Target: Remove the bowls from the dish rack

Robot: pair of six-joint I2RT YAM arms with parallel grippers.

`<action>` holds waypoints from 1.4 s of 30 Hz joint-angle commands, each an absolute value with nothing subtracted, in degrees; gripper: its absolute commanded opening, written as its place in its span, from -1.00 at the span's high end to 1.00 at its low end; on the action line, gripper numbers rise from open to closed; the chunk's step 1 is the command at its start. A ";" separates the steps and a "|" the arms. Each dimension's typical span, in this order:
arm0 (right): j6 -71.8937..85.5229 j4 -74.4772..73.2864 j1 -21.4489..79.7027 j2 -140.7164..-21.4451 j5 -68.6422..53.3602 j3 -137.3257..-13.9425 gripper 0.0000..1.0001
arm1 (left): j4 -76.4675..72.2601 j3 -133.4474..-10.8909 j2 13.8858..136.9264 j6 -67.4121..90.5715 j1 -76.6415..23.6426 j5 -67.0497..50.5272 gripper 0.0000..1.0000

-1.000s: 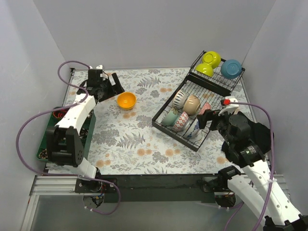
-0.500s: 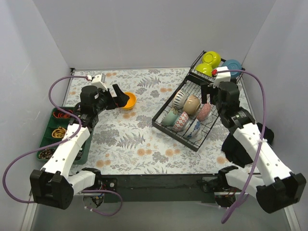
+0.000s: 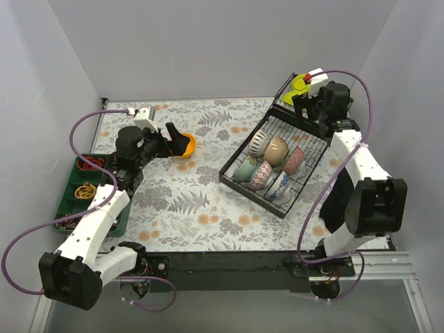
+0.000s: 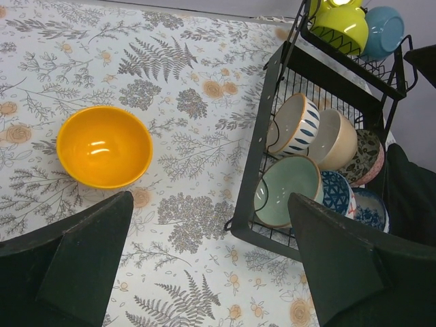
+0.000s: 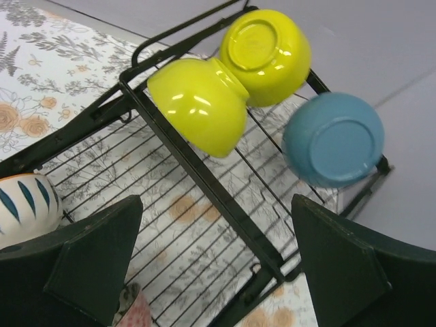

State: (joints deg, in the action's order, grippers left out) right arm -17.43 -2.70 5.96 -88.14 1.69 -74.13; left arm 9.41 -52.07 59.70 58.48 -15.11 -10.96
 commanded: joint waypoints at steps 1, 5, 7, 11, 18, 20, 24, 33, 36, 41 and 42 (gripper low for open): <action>-22.23 3.52 2.90 -93.94 -13.25 -81.37 -0.97 | 8.70 -51.59 59.85 57.13 -15.29 -10.02 -0.96; -26.97 3.43 1.85 -100.70 -18.01 -85.94 -0.97 | 8.88 -51.86 61.17 57.30 -15.29 -10.72 -0.96; -29.08 2.64 1.67 -103.00 -18.98 -87.88 -0.97 | 8.88 -52.20 62.48 57.48 -15.29 -11.42 -0.96; -31.37 1.59 1.32 -108.79 -23.28 -93.41 -0.97 | 9.75 -52.91 64.77 57.66 -15.29 -12.39 -0.96; -32.08 0.09 1.32 -116.36 -26.28 -100.97 -0.97 | 10.19 -53.35 67.50 57.66 -14.85 -13.01 -0.96; -31.99 -1.58 1.32 -118.29 -26.54 -102.12 -0.97 | 10.20 -53.35 68.29 57.83 -14.68 -13.62 -0.96; -32.08 -2.99 1.23 -120.23 -27.86 -103.45 -0.97 | 10.11 -53.53 68.99 58.09 -14.07 -14.41 -0.96; -31.90 -6.24 0.79 -122.52 -29.62 -105.64 -0.87 | 10.02 -53.44 69.17 58.10 -13.97 -14.68 -0.96; -31.82 -7.12 0.79 -122.08 -30.41 -105.64 -0.68 | 10.11 -53.35 68.91 58.10 -13.97 -14.50 -0.96; -33.22 -9.31 0.79 -121.38 -29.10 -105.64 -0.20 | 9.93 -53.35 68.73 58.01 -13.97 -14.77 -0.96; -33.40 -9.40 0.79 -121.03 -28.92 -105.38 -0.12 | 10.02 -53.26 68.64 58.18 -13.97 -14.85 -0.96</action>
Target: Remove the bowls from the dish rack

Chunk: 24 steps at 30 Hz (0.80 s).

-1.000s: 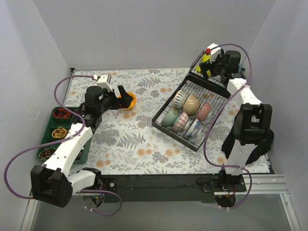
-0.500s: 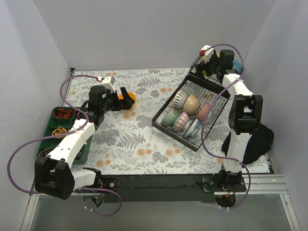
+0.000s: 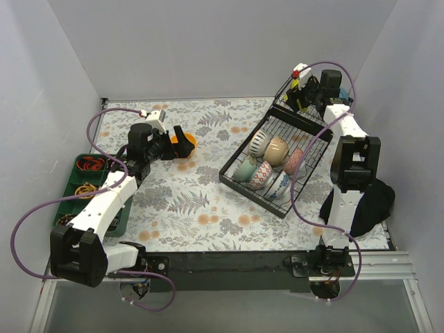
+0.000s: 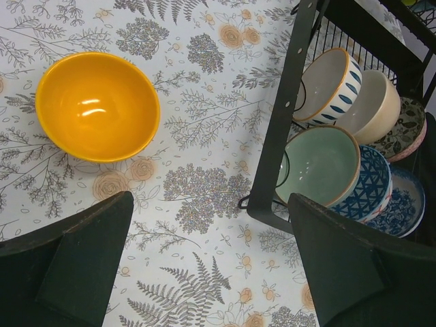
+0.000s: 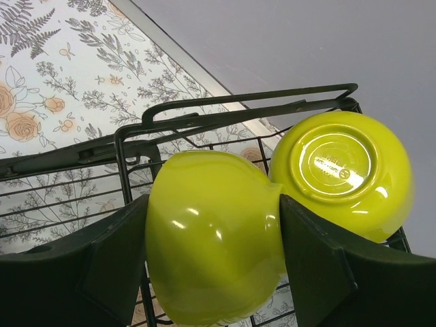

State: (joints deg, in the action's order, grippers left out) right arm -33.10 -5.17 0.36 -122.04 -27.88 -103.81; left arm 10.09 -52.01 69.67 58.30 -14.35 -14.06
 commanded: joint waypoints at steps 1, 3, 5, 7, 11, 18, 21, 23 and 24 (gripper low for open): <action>-33.49 -9.49 0.88 -120.33 -28.74 -105.03 -0.04 | 9.85 -53.26 68.56 58.18 -13.97 -14.77 -0.96; -33.84 -9.49 0.97 -119.45 -28.30 -104.16 0.13 | 9.76 -53.26 68.20 58.18 -13.89 -14.85 -0.96; -34.01 -9.41 1.23 -118.04 -27.52 -103.63 0.23 | 9.67 -53.17 67.94 58.27 -13.89 -14.85 -0.97; -34.36 -9.40 1.84 -116.47 -26.37 -102.66 0.24 | 9.58 -53.09 67.68 58.27 -13.89 -14.94 -0.96; -34.10 -6.34 2.46 -112.68 -22.33 -98.80 0.30 | 9.32 -52.82 66.97 58.36 -13.80 -14.94 -0.96; -28.93 1.12 2.46 -104.87 -20.39 -90.89 0.33 | 8.44 -52.30 65.83 58.62 -13.80 -15.81 -0.96; -23.13 5.70 2.64 -100.05 -20.92 -84.48 0.34 | 7.91 -52.03 65.48 58.89 -13.80 -16.87 -0.96; -18.13 10.09 2.72 -97.48 -21.00 -79.66 0.34 | 7.56 -51.68 65.48 59.06 -13.80 -17.31 -0.96; -16.28 11.41 2.90 -94.95 -21.01 -78.32 0.35 | 7.12 -51.59 65.48 59.06 -13.80 -17.58 -0.96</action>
State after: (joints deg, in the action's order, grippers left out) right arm -26.85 3.09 2.04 -102.04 -19.44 -84.03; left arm 8.88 -52.01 67.68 58.92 -14.04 -15.59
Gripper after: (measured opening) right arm 0.765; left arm 0.982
